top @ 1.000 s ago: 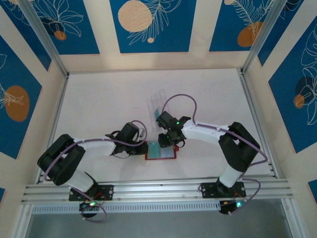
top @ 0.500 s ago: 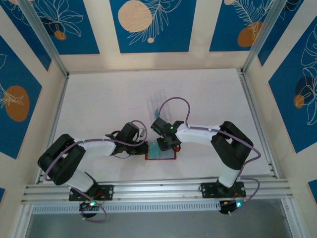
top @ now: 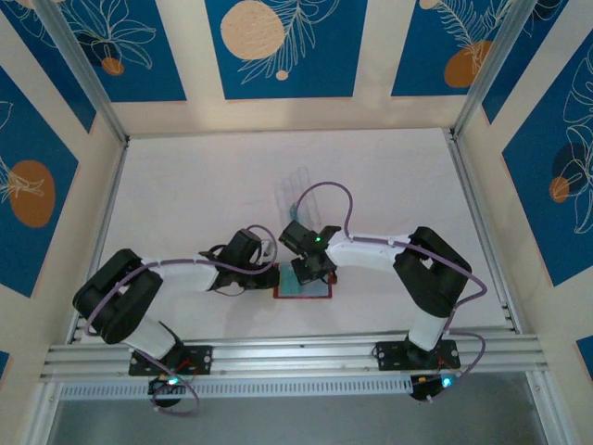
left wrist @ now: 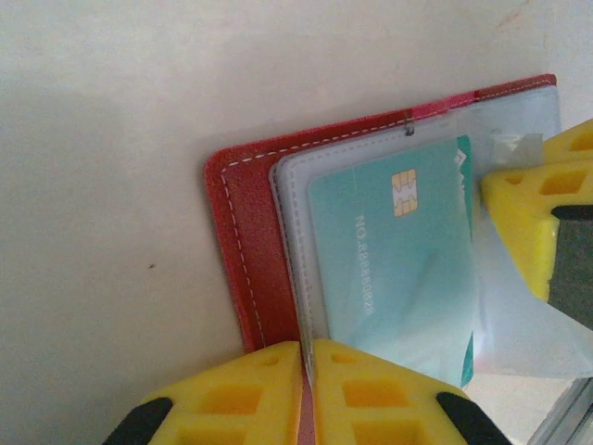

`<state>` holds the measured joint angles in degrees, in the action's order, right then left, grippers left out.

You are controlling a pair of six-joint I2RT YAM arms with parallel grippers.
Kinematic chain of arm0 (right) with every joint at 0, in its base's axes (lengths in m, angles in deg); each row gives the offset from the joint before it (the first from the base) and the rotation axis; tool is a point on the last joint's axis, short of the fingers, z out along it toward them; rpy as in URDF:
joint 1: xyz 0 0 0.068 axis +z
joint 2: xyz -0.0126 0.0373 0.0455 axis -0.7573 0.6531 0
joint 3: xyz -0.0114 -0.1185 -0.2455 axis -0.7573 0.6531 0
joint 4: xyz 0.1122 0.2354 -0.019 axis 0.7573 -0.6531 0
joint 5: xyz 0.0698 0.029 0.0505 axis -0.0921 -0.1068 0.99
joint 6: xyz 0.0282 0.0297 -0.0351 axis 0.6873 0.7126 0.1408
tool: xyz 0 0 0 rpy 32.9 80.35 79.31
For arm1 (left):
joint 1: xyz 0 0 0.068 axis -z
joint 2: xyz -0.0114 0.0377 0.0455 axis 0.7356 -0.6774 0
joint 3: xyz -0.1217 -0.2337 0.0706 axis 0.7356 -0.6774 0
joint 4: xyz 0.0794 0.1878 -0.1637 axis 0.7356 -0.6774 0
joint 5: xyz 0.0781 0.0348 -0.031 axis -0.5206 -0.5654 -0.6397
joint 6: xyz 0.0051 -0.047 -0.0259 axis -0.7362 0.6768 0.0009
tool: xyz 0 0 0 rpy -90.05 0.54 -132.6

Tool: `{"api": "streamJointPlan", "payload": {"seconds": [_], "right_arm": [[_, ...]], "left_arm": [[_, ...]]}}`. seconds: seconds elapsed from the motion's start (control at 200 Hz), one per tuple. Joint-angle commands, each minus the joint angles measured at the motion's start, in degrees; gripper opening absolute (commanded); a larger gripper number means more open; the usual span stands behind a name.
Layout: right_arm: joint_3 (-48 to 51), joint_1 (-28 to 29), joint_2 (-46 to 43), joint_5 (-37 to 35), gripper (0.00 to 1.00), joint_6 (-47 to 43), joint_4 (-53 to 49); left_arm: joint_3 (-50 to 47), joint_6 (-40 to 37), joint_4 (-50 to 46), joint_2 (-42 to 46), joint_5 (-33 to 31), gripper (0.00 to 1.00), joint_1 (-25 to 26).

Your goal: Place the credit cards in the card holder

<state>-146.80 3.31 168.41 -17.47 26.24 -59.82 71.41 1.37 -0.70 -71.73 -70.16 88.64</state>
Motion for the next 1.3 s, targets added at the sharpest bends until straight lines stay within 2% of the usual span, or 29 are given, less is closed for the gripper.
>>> {"api": "streamJointPlan", "payload": {"seconds": [0.0,0.08,0.385,0.665,0.9,1.295], "right_arm": [[-2.42,0.42,0.53,0.12,0.0,0.28,-3.7],[-3.59,0.45,0.65,0.95,0.01,0.01,-4.2],[-7.69,0.51,2.55,4.91,0.29,0.28,-4.67],[-8.63,0.2,3.15,9.21,0.42,2.62,-3.17],[-7.55,-0.37,2.61,11.51,0.44,4.52,1.73],[-11.73,-0.53,4.75,14.97,0.44,6.01,7.48]], "left_arm": [[-1.92,0.69,-4.51,-2.84,-2.64,0.12,2.18],[-1.78,1.22,-4.22,-3.01,-2.81,0.12,2.71],[-1.98,2.55,-2.93,-3.81,-2.74,0.12,3.42],[-2.14,3.25,-2.33,-4.14,-2.72,0.12,3.48],[-2.28,3.85,-1.2,-4.8,-2.39,0.12,3.63],[-3.96,6.21,0.45,-2.46,-1.76,0.12,3.66]]}}
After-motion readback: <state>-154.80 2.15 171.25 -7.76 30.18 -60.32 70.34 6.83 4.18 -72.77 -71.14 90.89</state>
